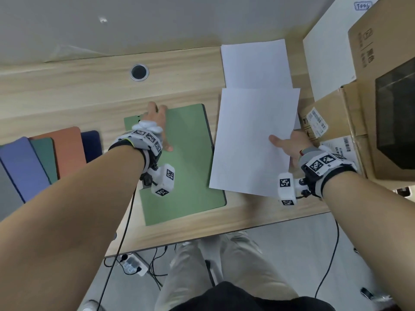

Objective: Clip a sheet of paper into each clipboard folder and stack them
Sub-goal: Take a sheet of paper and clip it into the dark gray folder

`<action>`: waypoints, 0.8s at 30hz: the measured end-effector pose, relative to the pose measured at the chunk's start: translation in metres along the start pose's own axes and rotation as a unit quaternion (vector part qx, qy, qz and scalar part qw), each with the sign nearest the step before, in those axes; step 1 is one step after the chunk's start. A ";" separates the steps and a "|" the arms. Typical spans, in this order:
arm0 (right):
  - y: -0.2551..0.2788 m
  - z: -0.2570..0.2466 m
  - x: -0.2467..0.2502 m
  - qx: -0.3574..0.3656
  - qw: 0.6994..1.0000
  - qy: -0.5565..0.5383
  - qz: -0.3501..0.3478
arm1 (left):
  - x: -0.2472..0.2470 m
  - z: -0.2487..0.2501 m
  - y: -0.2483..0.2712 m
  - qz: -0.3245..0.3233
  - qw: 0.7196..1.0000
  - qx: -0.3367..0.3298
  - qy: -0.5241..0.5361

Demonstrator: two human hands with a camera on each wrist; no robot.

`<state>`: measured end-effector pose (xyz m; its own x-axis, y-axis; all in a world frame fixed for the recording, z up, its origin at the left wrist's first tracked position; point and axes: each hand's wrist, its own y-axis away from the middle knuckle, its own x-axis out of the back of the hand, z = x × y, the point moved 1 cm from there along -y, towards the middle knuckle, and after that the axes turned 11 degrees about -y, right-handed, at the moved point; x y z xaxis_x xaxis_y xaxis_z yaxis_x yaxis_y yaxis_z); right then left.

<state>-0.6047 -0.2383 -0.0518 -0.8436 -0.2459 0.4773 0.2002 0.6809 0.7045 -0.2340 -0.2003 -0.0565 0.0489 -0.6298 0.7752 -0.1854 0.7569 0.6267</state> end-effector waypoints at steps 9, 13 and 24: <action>-0.021 0.000 0.009 -0.025 0.998 -0.058 -0.029 | 0.009 0.002 0.007 0.025 0.990 0.014 0.141; 0.013 -0.020 0.006 -0.047 0.984 -0.169 -0.032 | 0.021 0.004 0.021 0.054 0.973 0.030 0.224; 0.073 -0.053 -0.055 0.014 0.982 0.164 -0.090 | 0.075 -0.027 0.090 0.025 0.940 0.072 0.334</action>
<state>-0.5174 -0.2113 0.0011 -0.6567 -0.5698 0.4941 0.0452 0.6243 0.7799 -0.2201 -0.1748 0.0598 0.6324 -0.3076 0.7110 -0.3325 0.7211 0.6078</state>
